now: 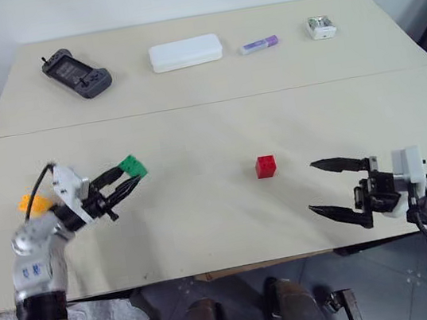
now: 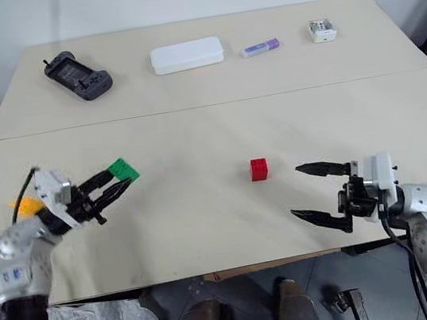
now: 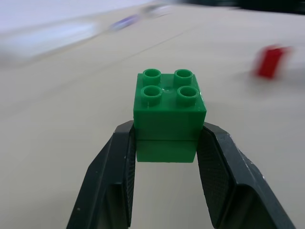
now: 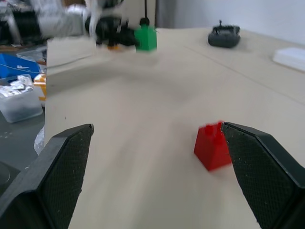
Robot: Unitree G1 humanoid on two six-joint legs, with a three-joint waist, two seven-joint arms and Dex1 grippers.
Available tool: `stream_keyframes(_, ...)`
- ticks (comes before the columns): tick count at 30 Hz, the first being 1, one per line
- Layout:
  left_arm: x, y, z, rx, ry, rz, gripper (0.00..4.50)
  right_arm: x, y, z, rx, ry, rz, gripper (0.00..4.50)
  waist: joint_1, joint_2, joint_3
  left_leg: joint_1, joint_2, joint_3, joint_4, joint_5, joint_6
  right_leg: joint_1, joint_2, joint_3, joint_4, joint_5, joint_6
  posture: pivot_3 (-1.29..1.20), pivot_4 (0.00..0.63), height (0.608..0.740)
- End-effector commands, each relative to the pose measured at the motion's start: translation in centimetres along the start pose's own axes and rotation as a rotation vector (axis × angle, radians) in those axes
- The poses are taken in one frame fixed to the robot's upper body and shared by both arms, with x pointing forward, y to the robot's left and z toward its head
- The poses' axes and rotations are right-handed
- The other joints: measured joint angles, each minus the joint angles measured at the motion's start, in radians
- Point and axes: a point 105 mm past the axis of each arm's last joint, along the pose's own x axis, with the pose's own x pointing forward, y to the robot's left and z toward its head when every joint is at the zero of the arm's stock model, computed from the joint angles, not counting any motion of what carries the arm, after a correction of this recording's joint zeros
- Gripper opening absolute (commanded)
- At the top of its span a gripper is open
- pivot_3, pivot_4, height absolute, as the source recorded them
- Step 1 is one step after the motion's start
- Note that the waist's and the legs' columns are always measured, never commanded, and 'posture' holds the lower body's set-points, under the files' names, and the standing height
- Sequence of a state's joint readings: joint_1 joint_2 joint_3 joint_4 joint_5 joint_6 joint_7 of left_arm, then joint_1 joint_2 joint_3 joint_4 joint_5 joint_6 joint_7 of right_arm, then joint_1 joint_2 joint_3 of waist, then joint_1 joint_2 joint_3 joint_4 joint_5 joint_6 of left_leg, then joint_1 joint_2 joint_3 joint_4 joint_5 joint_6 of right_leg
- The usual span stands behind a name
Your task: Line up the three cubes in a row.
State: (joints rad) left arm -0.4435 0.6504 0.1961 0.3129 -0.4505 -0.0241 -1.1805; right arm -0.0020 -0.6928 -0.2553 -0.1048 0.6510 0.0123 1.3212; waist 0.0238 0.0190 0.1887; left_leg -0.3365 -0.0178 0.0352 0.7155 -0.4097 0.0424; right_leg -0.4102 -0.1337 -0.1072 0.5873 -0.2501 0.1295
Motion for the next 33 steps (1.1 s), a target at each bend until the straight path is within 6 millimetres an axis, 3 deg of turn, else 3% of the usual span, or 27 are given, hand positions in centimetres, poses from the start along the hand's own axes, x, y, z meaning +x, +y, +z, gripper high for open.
stream_keyframes(1, 2.9, -1.0, 0.0, 0.076, 0.056, -0.299, 1.46, -1.6, 0.3, 1.2, -0.026, 0.018, -0.046, 4.50, 0.007, 0.000, 0.000, 0.000, 0.000, 0.000, 0.000, 0.000, 0.000, 0.000, 0.001, -0.001, 0.000, 0.000, 0.000, 0.00, 0.150, 0.740)
stream_keyframes(5, 6.7, -2.4, -1.8, 0.121, 0.129, -0.559, 1.46, -3.4, 1.7, 1.3, 0.014, 0.056, -0.087, 4.50, 0.014, -0.001, 0.000, -0.003, -0.005, 0.005, 0.001, 0.001, 0.001, 0.001, 0.002, -0.004, -0.001, 0.000, 0.000, 0.00, 0.150, 0.740)
stream_keyframes(8, 8.3, -2.3, -2.1, 0.101, 0.125, -0.577, 1.46, -4.0, 2.2, 1.4, 0.013, 0.062, -0.123, 4.50, 0.001, -0.003, 0.001, -0.004, -0.004, 0.009, 0.000, 0.001, 0.002, 0.000, 0.004, -0.004, -0.003, 0.001, 0.001, 0.00, 0.150, 0.740)
stream_keyframes(12, 11.5, -3.9, -2.3, 0.071, 0.094, -0.644, 1.46, -4.1, 3.1, 1.2, 0.029, 0.058, -0.167, 4.50, 0.001, -0.007, 0.004, -0.004, -0.003, 0.010, 0.000, 0.001, 0.002, 0.000, 0.005, -0.004, -0.003, 0.001, 0.001, 0.00, 0.150, 0.740)
stream_keyframes(18, 11.8, -4.1, -3.1, 0.058, 0.115, -0.638, 1.46, -3.4, 3.9, 1.0, 0.040, 0.045, -0.177, 4.50, 0.001, -0.007, 0.004, -0.004, -0.003, 0.008, 0.001, 0.001, 0.003, 0.000, 0.004, -0.002, -0.003, 0.002, 0.003, 0.00, 0.150, 0.740)
stream_keyframes(29, 11.5, -2.5, -4.0, 0.046, 0.156, -0.484, 1.46, -2.7, 3.0, 0.5, 0.027, 0.031, -0.173, 4.50, 0.005, -0.008, 0.004, -0.004, -0.002, 0.002, 0.001, 0.001, 0.005, 0.000, 0.001, -0.002, -0.002, 0.002, 0.004, 0.00, 0.150, 0.740)
stream_keyframes(33, 11.1, -2.9, -4.5, 0.032, 0.165, -0.502, 1.46, -2.4, 2.8, 0.5, 0.025, 0.026, -0.164, 4.50, 0.004, -0.008, 0.004, -0.004, -0.003, 0.002, 0.001, 0.001, 0.005, 0.000, 0.001, -0.002, -0.002, 0.002, 0.004, 0.00, 0.150, 0.740)
